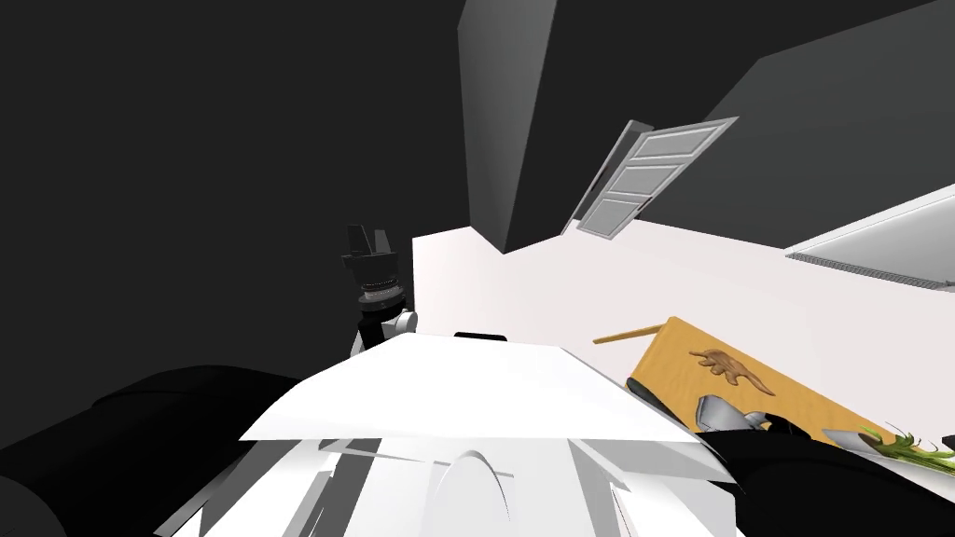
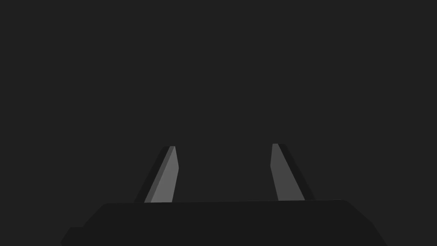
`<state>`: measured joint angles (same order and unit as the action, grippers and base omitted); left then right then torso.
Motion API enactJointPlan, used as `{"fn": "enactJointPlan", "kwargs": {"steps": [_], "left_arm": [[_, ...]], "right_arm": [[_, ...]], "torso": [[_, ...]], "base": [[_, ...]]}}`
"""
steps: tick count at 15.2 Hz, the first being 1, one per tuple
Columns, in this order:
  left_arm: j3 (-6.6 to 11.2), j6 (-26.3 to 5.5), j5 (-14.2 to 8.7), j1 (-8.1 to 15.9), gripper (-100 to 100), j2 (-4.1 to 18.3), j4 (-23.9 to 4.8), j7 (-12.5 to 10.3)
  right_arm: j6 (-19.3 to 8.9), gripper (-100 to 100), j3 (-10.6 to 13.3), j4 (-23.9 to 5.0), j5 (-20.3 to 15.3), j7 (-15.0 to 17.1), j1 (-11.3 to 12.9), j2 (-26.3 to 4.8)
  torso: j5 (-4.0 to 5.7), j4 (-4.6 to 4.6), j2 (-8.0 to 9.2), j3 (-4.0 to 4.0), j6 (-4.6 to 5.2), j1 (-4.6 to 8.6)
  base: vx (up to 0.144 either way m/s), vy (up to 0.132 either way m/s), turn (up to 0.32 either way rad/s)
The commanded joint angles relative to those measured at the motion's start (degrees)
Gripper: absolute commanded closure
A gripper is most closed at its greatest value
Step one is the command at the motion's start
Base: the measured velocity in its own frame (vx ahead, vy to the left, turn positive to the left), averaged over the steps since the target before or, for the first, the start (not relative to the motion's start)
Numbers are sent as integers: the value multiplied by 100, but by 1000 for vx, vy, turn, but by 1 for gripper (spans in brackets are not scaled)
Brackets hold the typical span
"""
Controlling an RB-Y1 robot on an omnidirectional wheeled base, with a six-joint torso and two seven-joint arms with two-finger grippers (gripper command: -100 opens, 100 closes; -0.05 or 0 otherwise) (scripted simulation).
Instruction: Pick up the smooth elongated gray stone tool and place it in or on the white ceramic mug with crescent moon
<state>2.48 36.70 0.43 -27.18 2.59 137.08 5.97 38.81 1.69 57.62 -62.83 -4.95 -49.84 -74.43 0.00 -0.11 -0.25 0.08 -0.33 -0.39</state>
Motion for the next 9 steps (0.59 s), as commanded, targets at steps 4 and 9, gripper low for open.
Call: {"fn": "enactJointPlan", "kwargs": {"steps": [4, 9], "left_arm": [[0, 0, 0, 1, 0, 0, 0, 0], [0, 0, 0, 0, 0, 0, 0, 0]], "right_arm": [[344, -100, -297, 118, 97, 131, -138, -418], [376, -100, -361, 182, 115, 167, -204, -491]], "torso": [[-1, -3, 10, -6, -2, -5], [2, -1, 2, -2, -2, 2]], "base": [[-43, 26, -81], [-18, 11, -36]]}}
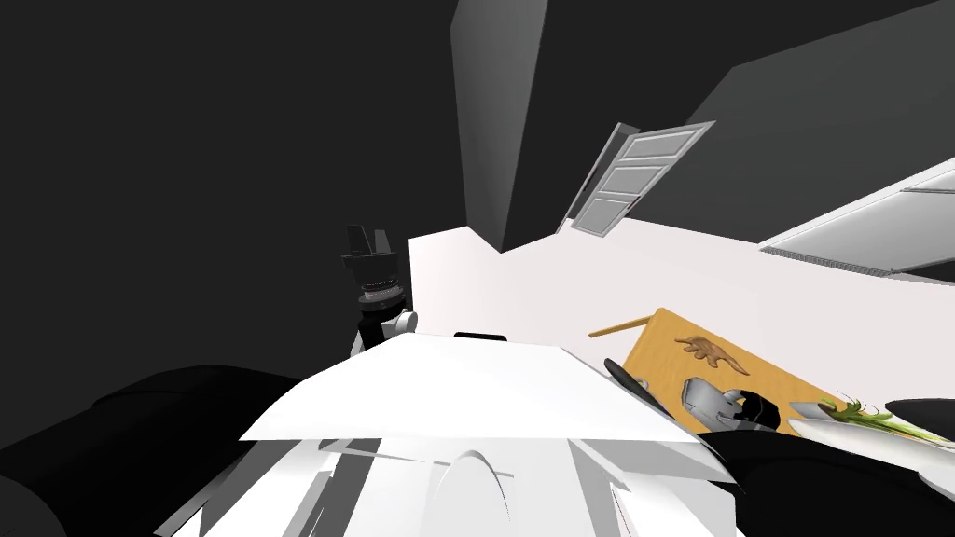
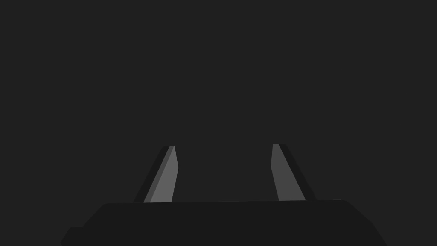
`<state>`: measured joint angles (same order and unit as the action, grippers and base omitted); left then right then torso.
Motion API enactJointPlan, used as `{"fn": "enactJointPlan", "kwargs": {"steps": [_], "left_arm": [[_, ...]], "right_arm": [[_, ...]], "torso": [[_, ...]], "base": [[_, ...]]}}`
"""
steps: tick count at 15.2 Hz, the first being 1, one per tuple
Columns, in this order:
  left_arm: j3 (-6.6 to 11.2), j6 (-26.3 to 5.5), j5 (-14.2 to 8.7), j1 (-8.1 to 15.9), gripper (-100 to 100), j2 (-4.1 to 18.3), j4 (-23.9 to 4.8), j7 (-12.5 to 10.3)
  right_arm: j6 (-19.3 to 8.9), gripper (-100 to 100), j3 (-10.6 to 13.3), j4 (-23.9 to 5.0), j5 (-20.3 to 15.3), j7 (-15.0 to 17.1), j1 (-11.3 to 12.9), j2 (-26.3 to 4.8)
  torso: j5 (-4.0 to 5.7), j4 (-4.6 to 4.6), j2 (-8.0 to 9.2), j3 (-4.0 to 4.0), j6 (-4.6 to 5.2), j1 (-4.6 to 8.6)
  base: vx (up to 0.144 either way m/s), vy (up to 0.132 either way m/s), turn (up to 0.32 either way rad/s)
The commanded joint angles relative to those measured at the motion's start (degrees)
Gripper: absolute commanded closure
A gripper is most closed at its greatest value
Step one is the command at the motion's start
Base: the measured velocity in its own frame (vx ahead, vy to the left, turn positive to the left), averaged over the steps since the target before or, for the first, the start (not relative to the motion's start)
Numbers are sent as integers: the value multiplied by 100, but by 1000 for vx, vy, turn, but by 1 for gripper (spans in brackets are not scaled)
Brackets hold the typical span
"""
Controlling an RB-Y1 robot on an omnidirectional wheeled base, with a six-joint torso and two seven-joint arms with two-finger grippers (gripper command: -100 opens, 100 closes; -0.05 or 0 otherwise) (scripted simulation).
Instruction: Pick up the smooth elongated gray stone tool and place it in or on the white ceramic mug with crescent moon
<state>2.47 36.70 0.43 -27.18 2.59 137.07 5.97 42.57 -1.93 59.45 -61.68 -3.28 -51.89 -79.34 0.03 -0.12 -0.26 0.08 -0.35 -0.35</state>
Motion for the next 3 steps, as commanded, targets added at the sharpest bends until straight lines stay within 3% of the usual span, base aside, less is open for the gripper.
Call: {"fn": "enactJointPlan", "kwargs": {"steps": [1, 3], "left_arm": [[0, 0, 0, 0, 0, 0, 0, 0], [0, 0, 0, 0, 0, 0, 0, 0]], "right_arm": [[0, -100, 0, 0, 0, 0, 0, 0], [0, -100, 0, 0, 0, 0, 0, 0]], "torso": [[0, 0, 0, 0, 0, 0], [1, 1, -3, 2, 0, 2]], "base": [[0, 0, 0], [0, 0, 0]]}}
